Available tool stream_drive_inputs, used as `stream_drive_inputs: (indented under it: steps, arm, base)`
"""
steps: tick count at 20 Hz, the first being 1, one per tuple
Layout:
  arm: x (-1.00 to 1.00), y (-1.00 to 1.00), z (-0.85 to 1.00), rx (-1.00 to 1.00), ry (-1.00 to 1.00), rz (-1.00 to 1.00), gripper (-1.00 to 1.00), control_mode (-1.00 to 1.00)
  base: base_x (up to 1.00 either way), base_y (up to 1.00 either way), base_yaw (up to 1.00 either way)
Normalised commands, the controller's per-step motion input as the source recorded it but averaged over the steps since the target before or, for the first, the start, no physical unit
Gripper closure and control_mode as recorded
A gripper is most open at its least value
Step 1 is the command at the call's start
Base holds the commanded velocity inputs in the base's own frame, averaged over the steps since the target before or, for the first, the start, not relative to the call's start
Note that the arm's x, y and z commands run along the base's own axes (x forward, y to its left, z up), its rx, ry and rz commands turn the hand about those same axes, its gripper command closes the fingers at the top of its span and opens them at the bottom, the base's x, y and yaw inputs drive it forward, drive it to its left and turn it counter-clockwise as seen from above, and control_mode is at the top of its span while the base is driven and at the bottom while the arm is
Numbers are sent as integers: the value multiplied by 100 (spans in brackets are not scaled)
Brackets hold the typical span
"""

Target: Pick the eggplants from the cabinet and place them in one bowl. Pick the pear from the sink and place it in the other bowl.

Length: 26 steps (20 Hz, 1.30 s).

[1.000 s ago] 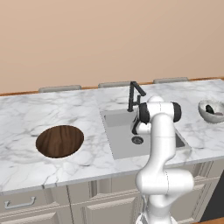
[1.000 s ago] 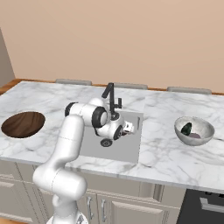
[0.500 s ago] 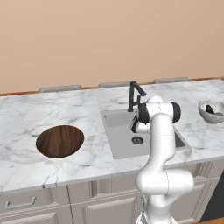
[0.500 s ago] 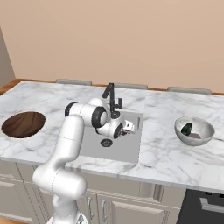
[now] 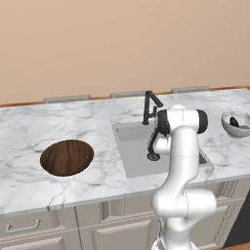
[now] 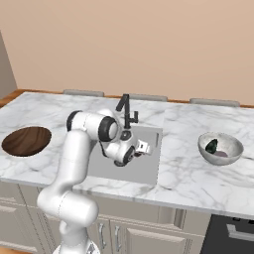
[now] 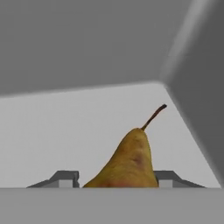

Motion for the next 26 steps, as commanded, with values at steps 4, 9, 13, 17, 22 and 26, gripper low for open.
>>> stream_drive_inputs:
  steps: [4, 9, 13, 17, 22, 26]
  arm:
    - [-62, 1, 45, -2, -12, 0, 100, -100]
    - [-58, 4, 44, 0, -11, 0, 100, -100]
    - [-58, 15, 44, 0, -10, 0, 100, -100]
    - [-56, 17, 69, 0, -11, 0, 100, -100]
    - [-62, 24, 67, 0, -9, 0, 100, -100]
    - [-66, 28, 67, 0, -8, 0, 100, -100]
  base:
    - [0, 0, 0]
    - [0, 0, 0]
    - [0, 0, 0]
    - [0, 0, 0]
    - [0, 0, 0]
    - [0, 0, 0]
